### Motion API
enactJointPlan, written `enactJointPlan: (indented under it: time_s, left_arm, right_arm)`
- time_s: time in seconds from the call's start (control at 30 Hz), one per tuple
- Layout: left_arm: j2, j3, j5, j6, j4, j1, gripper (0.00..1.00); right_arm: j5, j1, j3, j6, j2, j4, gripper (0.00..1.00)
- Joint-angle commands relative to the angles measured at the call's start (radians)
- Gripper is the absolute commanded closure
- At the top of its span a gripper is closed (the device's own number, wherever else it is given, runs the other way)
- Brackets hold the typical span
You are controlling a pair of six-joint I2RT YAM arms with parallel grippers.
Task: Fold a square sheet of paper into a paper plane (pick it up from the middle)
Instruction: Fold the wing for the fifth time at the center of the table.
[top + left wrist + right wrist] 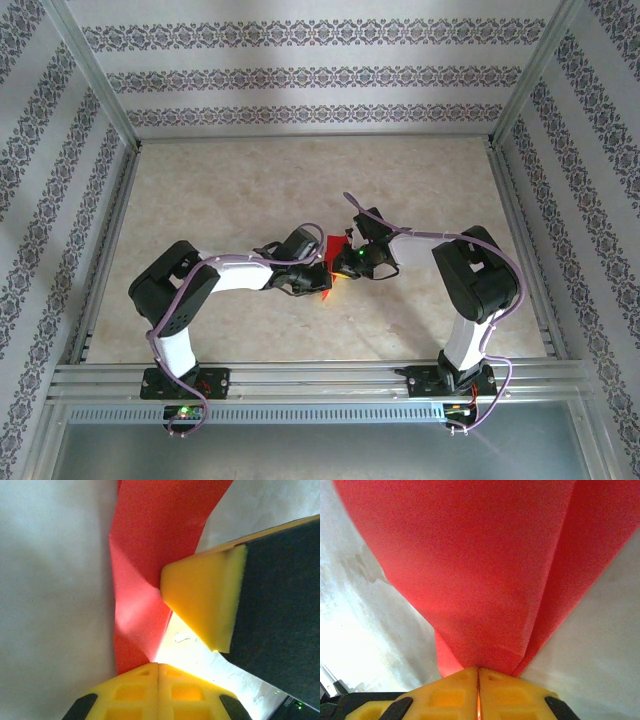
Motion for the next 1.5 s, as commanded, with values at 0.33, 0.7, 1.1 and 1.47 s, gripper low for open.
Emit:
enactJointPlan:
  time_s: [0.33,0.7,1.1,1.47]
  left_arm:
    - [0.0,-0.033,-0.01,-0.005,-0.107,-0.057,0.99]
    - [-0.058,-0.139,-0.033,-0.056,-0.061,-0.109,0.99]
    - [-0.185,-0.064,-0.188,-0.006,-0.058,-0.062,0.99]
    - [-0.04,-0.01,-0.087,-0.03,0.023,-0.028,1.0]
  right_arm:
    - [0.149,0.002,-0.029,0.043,0.072,-0.089,0.92]
    - [0.152,-0.014,-0.043,0.056,0.072,-0.08,0.92]
    - [0.141,-0.023,-0.045,0.061,0.08,-0.068,0.92]
    - [0.116,-0.024,-0.038,0.069,0.091,-0.055,0.92]
